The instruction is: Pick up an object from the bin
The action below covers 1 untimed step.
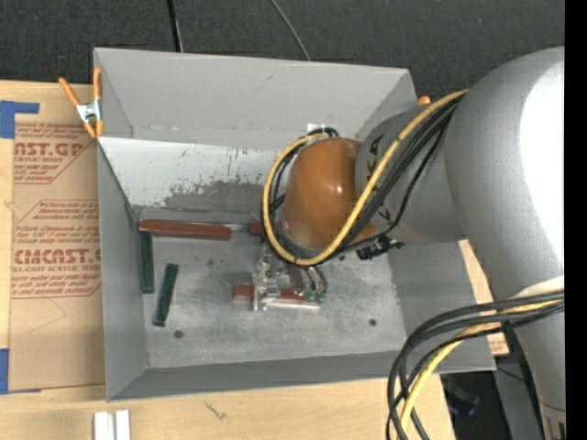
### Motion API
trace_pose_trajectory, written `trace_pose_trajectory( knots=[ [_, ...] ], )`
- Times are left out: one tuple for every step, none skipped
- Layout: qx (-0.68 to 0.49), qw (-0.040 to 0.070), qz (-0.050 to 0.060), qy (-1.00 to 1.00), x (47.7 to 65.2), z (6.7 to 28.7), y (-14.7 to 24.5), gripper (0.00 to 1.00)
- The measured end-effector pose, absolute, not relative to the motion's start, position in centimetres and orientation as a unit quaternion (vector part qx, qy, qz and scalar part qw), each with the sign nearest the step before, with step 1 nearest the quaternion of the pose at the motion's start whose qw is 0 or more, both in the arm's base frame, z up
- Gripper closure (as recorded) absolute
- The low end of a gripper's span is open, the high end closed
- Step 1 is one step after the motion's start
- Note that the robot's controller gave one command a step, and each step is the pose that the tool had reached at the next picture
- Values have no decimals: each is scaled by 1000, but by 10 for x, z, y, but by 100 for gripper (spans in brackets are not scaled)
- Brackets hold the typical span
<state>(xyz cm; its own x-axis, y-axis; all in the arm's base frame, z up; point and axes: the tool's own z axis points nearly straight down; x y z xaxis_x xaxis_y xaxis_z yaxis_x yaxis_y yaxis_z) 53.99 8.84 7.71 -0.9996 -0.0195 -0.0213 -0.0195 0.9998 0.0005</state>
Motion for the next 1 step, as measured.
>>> trace_pose_trajectory(
  knots=[
    [-9,11,0,1000,540,77,88,100]
  ],
)
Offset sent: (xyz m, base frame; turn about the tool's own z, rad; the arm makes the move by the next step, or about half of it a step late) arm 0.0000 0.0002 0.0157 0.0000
